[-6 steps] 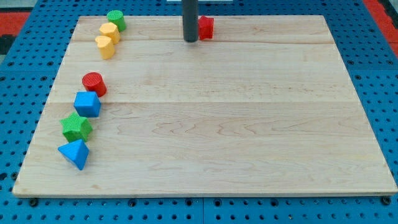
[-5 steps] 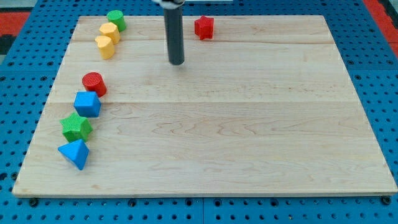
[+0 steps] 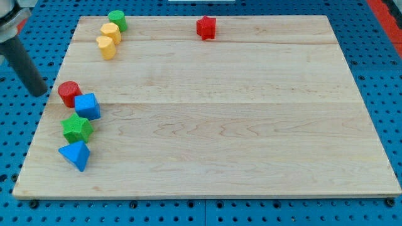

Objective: Move the green star towards the top right corner of the board

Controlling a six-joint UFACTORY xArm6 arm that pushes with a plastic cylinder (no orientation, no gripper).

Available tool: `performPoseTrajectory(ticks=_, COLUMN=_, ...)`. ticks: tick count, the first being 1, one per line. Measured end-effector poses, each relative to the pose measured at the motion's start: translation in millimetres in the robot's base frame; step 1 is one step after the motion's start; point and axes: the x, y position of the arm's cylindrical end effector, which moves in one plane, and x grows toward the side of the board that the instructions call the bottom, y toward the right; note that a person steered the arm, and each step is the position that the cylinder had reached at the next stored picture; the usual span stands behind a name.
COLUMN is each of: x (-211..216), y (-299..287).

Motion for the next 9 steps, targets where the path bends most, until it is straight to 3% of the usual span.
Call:
performPoseTrajectory(ticks=1, x=73, y=24)
performPoseTrajectory(ticks=2, x=83, y=69)
performPoseTrajectory(ticks=3, x=36, y=104)
performPoseTrajectory(ticks=4, x=19, y=161)
performPoseTrajectory(ticks=5, x=22, y=233)
performPoseTrajectory(ticks=7, x=59, y=265)
performPoseTrajectory(ticks=8, x=3, y=298)
performPoseTrajectory(ticks=9, x=-28, y=369)
